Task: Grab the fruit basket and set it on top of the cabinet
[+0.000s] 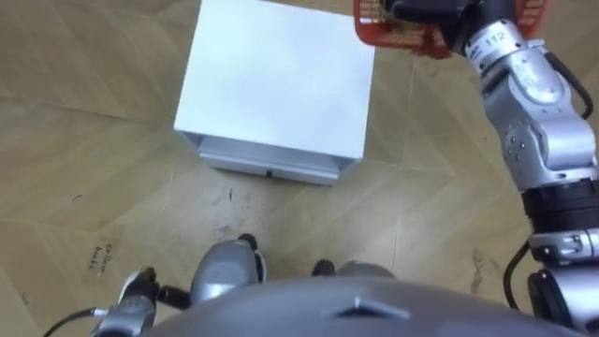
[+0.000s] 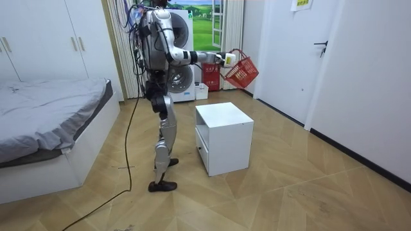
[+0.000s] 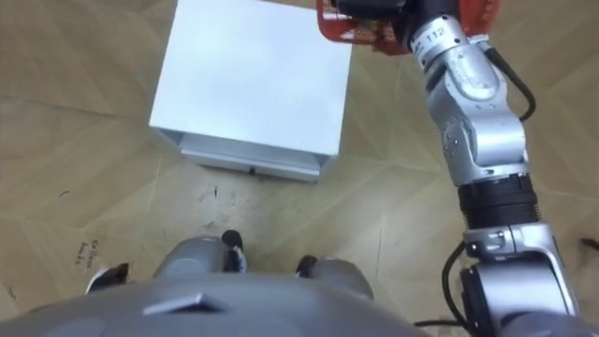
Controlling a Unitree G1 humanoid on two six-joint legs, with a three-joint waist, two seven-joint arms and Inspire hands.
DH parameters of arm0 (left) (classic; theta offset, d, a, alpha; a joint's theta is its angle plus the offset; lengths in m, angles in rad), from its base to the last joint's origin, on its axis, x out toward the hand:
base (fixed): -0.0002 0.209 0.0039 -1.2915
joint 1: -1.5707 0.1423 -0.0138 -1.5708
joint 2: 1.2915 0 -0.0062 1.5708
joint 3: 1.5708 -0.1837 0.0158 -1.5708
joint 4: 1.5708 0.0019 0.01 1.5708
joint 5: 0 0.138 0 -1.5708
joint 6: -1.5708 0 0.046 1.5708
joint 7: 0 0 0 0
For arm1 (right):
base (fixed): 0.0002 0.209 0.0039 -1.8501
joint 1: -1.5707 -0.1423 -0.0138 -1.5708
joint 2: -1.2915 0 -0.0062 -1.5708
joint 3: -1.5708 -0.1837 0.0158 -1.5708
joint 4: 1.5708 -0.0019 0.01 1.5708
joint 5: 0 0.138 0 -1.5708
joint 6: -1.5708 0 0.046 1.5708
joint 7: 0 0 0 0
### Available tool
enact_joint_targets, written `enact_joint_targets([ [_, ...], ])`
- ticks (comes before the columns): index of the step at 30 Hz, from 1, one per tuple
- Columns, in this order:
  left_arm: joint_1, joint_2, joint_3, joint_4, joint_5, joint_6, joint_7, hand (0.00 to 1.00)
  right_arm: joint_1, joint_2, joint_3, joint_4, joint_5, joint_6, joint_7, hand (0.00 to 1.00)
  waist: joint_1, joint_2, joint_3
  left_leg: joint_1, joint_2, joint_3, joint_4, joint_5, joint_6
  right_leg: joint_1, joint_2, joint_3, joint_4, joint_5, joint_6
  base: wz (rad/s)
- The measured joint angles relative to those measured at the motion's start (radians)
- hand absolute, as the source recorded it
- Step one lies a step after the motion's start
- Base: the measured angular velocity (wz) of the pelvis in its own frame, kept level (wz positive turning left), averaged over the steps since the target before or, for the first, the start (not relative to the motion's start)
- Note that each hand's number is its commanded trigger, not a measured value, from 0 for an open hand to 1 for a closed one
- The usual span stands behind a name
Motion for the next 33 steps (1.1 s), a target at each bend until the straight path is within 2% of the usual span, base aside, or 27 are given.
enact_joint_targets([
  [4,0.0,0.009,0.007,0.001,0.024,-0.006,0.001,0.0,0.002,0.006,0.017,-0.023,0.01,-0.001,0.013,1.0,0.011,0.001,0.0052,0.052,-0.003,0.0,-0.025,0.0,0.0,0.046,0.002,-0.012,-0.009,0.0,0.001,0.06],
  [5,0.0,0.008,0.007,0.001,0.026,-0.006,0.0,0.0,0.002,0.008,0.022,-0.023,0.01,-0.001,0.016,1.0,0.012,0.001,0.0054,0.053,-0.003,-0.001,-0.025,0.0,0.0,0.047,0.002,-0.014,-0.009,0.0,0.001,0.0],
  [8,0.004,-0.008,0.004,-0.006,0.048,-0.001,-0.002,0.0,0.028,0.018,0.033,-0.019,0.009,0.001,0.045,1.0,0.01,0.014,0.0148,0.052,-0.005,-0.011,-0.025,-0.001,0.0,0.058,0.004,-0.047,-0.011,0.0,0.001,0.17],
  [11,0.006,-0.013,0.004,-0.006,0.059,0.0,-0.002,0.0,0.046,0.03,0.043,0.011,0.009,0.002,0.054,1.0,0.011,0.02,0.0185,0.051,-0.004,-0.018,-0.025,-0.001,-0.001,0.058,0.001,-0.058,-0.009,0.0,0.001,0.11],
  [12,0.008,-0.015,0.005,-0.006,0.06,0.001,-0.002,0.0,0.046,0.042,0.044,0.029,0.009,0.011,0.055,1.0,0.011,0.022,0.0183,0.05,-0.002,-0.018,-0.025,-0.001,-0.001,0.058,0.001,-0.06,-0.008,-0.001,0.001,0.0],
  [15,-0.005,-0.02,-0.009,-0.006,0.06,0.002,-0.007,0.0,0.046,0.044,0.051,0.061,0.009,0.016,0.055,1.0,0.009,0.029,0.0169,0.037,-0.003,-0.024,-0.021,-0.006,-0.003,0.055,0.001,-0.084,-0.003,-0.001,0.001,0.08],
  [18,-0.014,-0.021,-0.016,-0.005,0.064,0.006,-0.027,0.0,0.046,0.044,0.064,0.074,-0.003,0.024,0.056,1.0,0.01,0.041,0.0095,0.026,-0.005,-0.023,-0.003,-0.012,0.005,0.038,-0.002,-0.085,0.027,-0.002,0.003,-0.04],
  [20,-0.021,-0.021,-0.015,0.007,0.066,0.009,-0.041,0.0,0.046,0.048,0.07,0.111,-0.012,0.023,0.061,1.0,0.018,0.054,0.0019,0.019,-0.005,-0.01,0.027,-0.027,0.015,0.023,-0.012,-0.082,0.069,-0.008,0.012,-0.13],
  [22,-0.021,-0.021,-0.014,0.018,0.066,0.008,-0.046,0.0,0.046,0.062,0.07,0.166,-0.012,0.023,0.064,1.0,0.016,0.059,-0.0002,0.025,-0.009,0.003,0.03,-0.035,0.026,0.019,-0.025,-0.082,0.101,-0.013,0.019,-0.11],
  [26,-0.021,-0.021,-0.015,0.045,0.07,0.008,-0.067,0.0,0.05,0.083,0.072,0.237,-0.019,0.024,0.067,1.0,0.016,0.058,0.0003,0.036,-0.031,0.011,0.038,-0.051,0.053,-0.012,-0.067,-0.082,0.193,-0.024,0.038,-0.09],
  [28,-0.027,-0.017,-0.014,0.046,0.068,0.008,-0.071,0.0,0.071,0.091,0.075,0.258,-0.015,0.024,0.068,1.0,0.009,0.06,0.0015,0.038,-0.042,0.009,0.058,-0.068,0.07,-0.061,-0.101,-0.078,0.321,-0.02,0.042,0.16],
  [29,-0.025,-0.012,-0.014,0.046,0.068,0.007,-0.073,0.0,0.079,0.099,0.075,0.278,-0.009,0.024,0.072,1.0,0.006,0.061,0.0022,0.039,-0.046,0.004,0.067,-0.073,0.08,-0.076,-0.109,-0.067,0.363,-0.01,0.046,0.18],
  [33,-0.022,0.008,-0.028,0.038,0.068,0.004,-0.075,0.0,0.084,0.108,0.106,0.301,-0.009,0.033,0.078,1.0,0.009,0.062,0.0025,0.03,-0.054,-0.01,0.083,-0.079,0.099,-0.118,-0.108,-0.043,0.382,0.01,0.044,0.03],
])
